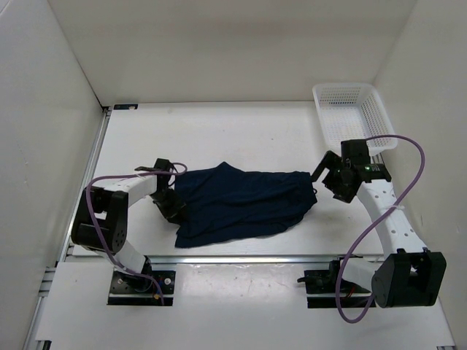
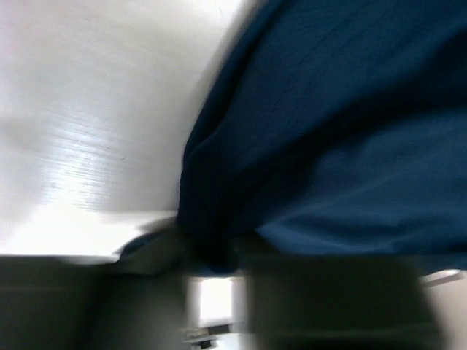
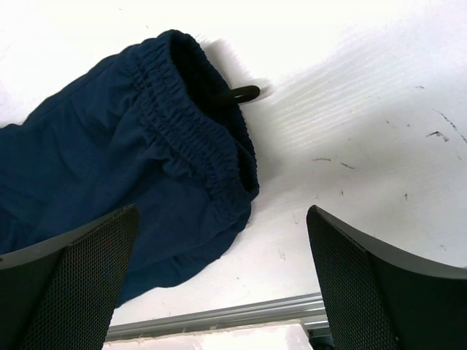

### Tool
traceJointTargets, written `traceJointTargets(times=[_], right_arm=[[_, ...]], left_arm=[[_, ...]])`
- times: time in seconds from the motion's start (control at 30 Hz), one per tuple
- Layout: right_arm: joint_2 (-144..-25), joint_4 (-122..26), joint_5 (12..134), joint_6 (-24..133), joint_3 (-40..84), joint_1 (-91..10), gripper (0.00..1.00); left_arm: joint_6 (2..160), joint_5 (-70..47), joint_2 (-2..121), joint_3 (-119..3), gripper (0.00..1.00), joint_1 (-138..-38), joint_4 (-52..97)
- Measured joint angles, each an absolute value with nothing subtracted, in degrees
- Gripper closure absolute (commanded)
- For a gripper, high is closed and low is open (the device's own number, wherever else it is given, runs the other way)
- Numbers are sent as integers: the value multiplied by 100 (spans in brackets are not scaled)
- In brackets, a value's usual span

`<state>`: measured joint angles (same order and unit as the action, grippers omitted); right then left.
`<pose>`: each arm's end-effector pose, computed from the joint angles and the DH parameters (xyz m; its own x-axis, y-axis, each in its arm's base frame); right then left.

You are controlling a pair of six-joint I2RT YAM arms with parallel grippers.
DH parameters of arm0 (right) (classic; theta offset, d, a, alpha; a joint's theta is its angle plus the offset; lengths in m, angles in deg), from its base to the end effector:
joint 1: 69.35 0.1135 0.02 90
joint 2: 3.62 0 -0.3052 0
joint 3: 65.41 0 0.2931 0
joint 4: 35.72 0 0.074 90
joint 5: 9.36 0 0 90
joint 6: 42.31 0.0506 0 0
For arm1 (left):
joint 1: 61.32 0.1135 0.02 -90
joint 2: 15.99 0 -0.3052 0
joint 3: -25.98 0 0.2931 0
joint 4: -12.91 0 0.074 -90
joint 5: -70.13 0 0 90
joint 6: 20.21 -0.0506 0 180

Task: Fold and stack the shorts
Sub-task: Fold the shorts

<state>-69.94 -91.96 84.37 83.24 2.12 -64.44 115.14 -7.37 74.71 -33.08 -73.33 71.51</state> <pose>0.2611 0.0191 0.2972 -0.6923 0.5228 -0.4973 0.4354 0.8523 0.2899 0.2645 -0.0675 0.1415 -0.8313 -0.5332 0.1569 -0.5537 0.8193 -0.1491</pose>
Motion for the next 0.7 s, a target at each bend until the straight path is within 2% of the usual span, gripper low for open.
traceJointTargets(times=[0.03, 0.2, 0.43, 0.57, 0.7], right_arm=[[-6988, -9213, 8446, 8320, 212, -6444, 0], [-6894, -9292, 8500, 8261, 212, -6450, 0], [-6795, -9386, 8570, 8151, 226, -6450, 0], [-6795, -9412, 8592, 8134, 226, -6450, 0], [-6795, -9412, 8610, 8127, 226, -6459, 0]], left_arm=[[11564, -731, 7473, -3294, 90, -7353, 7102], [11431, -1002, 7471, -3638, 90, -7127, 7310], [10886, -2285, 7451, -5697, 90, -6878, 8058], [10462, -2858, 7536, -6829, 90, -7103, 8486], [10137, -3297, 7868, -7900, 90, -7792, 8943]])
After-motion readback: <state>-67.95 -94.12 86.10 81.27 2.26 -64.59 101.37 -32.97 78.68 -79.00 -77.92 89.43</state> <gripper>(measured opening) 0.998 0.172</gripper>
